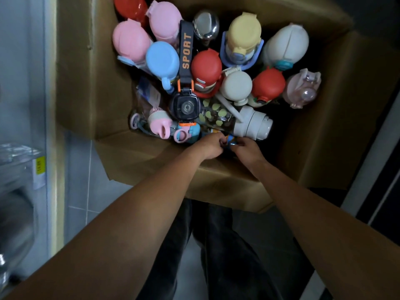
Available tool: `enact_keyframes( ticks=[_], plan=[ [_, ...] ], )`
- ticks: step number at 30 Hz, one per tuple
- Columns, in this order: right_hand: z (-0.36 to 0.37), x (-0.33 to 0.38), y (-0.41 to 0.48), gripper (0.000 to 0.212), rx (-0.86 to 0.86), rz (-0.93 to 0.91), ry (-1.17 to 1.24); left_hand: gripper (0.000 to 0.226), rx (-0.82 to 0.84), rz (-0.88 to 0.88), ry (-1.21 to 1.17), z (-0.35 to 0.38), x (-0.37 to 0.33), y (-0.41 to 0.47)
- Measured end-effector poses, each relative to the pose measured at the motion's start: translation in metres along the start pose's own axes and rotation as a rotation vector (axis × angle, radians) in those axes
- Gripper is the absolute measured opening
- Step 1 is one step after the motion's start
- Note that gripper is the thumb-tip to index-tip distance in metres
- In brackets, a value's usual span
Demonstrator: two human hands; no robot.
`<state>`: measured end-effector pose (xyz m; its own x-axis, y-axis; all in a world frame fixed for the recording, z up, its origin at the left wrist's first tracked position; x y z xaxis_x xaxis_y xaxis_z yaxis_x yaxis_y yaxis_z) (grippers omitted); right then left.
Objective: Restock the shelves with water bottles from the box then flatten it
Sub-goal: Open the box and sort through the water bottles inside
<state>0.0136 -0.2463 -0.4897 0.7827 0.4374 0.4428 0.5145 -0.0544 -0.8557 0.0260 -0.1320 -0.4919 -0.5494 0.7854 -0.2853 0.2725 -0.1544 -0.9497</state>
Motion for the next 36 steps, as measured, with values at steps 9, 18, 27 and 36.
enact_keyframes(
  ticks=[9, 18, 27, 36],
  plan=[
    [0.005, 0.011, -0.003, 0.024, 0.053, -0.006, 0.049, 0.028, -0.095, 0.02, 0.016, -0.01, -0.017, -0.018],
    [-0.021, 0.022, -0.04, 0.022, 0.082, 0.224, 0.107, 0.037, 0.013, 0.085, -0.287, -0.007, -0.037, -0.078],
    [-0.044, 0.084, -0.103, 0.013, 0.22, 0.248, 0.235, 0.023, 0.221, 0.099, -0.599, -0.014, -0.087, -0.163],
    [-0.071, 0.15, -0.151, 0.033, 0.46, -0.004, -0.493, 0.033, -0.226, 0.079, -0.427, -0.079, -0.052, -0.2]
  ],
)
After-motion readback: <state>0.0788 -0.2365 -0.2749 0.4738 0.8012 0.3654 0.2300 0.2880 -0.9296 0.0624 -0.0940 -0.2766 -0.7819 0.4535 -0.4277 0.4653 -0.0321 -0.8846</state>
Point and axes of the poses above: each hand's wrist, its own y-axis towards the middle knuckle, its own z-axis out of the palm, x = y × z, the point moved 8 cm from there along y, towards the middle knuckle, and after that the axes turned 7 degrees about -z, right-handed, at the moved point
